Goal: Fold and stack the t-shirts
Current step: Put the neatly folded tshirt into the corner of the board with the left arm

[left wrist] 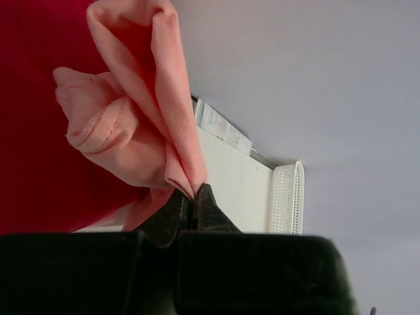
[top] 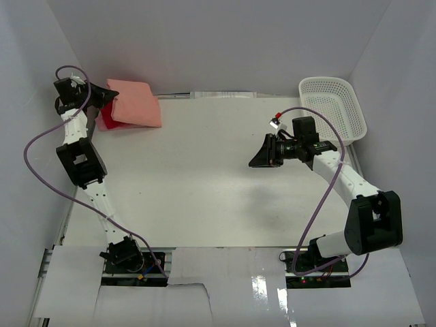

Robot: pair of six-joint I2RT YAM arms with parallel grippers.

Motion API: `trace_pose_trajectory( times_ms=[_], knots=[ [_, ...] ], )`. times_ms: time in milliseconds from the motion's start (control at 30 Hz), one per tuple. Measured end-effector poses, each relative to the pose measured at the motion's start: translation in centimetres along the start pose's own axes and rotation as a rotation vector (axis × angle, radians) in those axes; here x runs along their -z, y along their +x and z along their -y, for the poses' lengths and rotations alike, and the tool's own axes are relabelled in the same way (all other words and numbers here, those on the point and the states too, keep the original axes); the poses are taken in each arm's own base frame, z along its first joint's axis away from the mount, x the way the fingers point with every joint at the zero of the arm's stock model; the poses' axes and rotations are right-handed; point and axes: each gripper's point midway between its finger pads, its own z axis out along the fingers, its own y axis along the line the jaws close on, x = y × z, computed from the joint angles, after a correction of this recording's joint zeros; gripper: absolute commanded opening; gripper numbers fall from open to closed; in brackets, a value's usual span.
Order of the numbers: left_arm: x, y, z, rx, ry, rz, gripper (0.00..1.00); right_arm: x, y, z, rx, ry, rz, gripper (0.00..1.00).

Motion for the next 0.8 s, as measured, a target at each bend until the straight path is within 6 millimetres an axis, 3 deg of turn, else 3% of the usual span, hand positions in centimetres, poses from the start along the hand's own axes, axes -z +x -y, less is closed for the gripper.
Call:
trace_pose_trajectory(
  times_ms=[100, 400, 567, 800],
  knots=[
    [0.6, -1.0, -0.5, -0.001, 0.006, 0.026, 0.00, 0.1, 0.7, 0.1, -0.006, 0.002, -0.006, 0.30],
    [0.6, -1.3, -0.6, 0.045, 0.025, 0.049, 0.00, 0.1, 1.6, 0.1, -0.020, 0.004, -0.024, 0.30],
    [1.1, -2.5, 0.3, 0.056, 0.056, 0.077, 0.00, 0.1, 1.7, 0.0, -0.018, 0.002, -0.027, 0.30],
    [1.4, -4.3, 3.2, 0.043, 0.146, 0.100, 0.00, -0.1, 2.2, 0.1, -0.025, -0.006, -0.039, 0.30]
  ],
)
